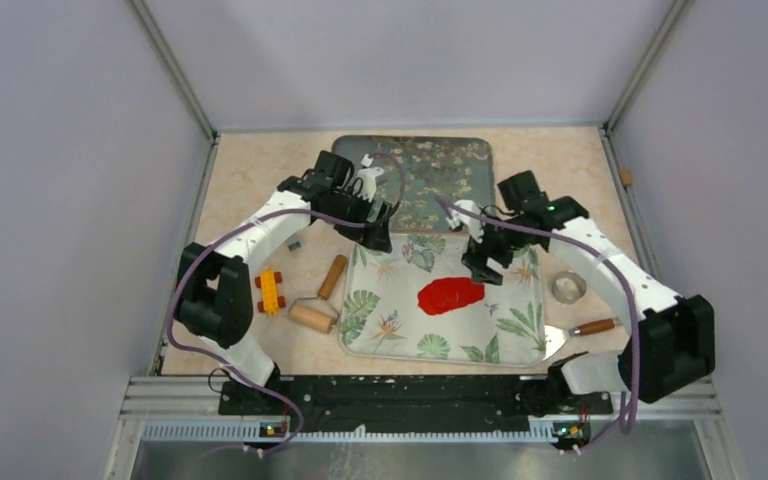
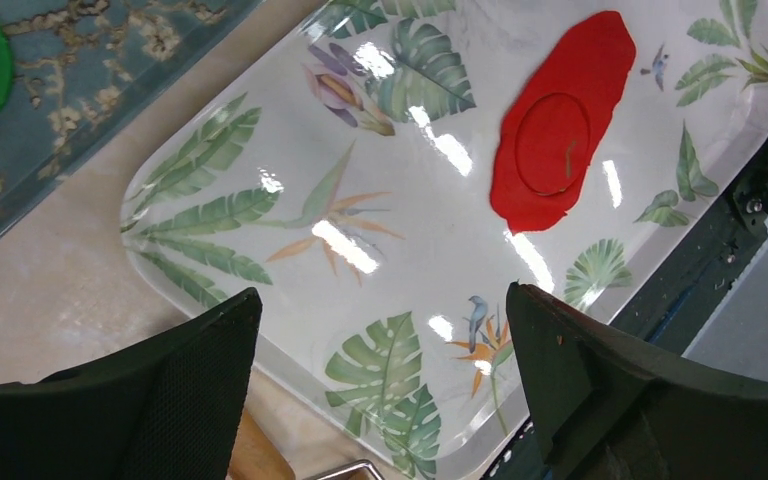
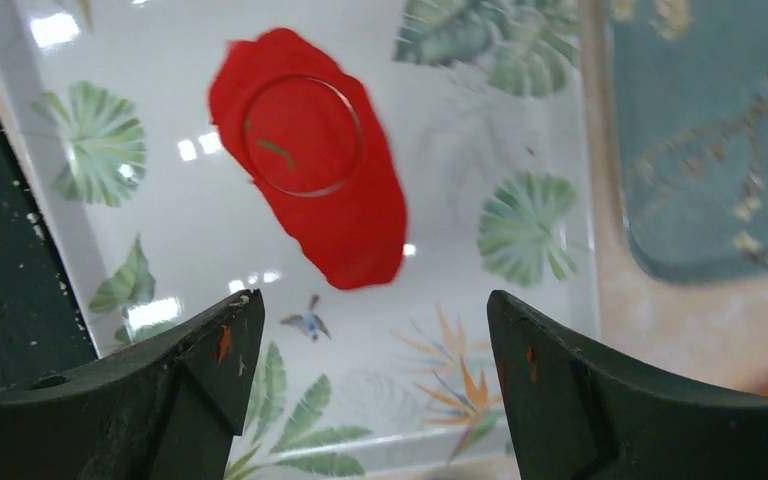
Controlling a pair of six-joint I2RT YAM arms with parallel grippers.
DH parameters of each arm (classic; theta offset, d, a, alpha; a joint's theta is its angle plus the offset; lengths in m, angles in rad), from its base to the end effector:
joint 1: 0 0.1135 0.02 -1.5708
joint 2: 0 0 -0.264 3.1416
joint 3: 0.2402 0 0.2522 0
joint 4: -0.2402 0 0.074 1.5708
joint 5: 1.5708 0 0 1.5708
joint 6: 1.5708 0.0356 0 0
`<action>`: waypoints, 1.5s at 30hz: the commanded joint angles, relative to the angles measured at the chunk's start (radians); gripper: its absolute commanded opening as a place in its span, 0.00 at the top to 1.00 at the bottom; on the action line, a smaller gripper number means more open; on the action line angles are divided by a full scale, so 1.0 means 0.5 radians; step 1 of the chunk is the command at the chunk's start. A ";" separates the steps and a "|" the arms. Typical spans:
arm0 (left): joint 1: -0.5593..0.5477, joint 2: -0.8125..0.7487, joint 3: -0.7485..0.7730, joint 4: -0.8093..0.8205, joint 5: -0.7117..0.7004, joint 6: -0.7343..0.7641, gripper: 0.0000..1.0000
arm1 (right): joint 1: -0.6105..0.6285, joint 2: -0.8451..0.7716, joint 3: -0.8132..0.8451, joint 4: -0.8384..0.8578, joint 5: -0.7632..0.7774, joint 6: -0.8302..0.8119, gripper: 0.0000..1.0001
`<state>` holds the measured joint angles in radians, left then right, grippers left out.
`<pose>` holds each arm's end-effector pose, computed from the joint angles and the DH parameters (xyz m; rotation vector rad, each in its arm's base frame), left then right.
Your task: Roll out the dumpling wrappers from the dough
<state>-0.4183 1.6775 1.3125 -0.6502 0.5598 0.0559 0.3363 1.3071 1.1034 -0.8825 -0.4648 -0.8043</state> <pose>0.3152 -0.1608 0.2561 0.8078 2.4466 -0.8580 0.2331 0.0984 0.2839 -1.4930 2.0532 0.4382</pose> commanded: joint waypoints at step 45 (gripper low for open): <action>0.220 -0.178 -0.084 0.007 0.128 0.043 0.08 | 0.364 0.363 -0.128 0.023 -0.202 -0.139 0.80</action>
<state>-0.3138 1.5822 1.2407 -0.6666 0.5919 0.0811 0.5087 1.5391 0.9268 -0.7967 -0.4484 -0.9775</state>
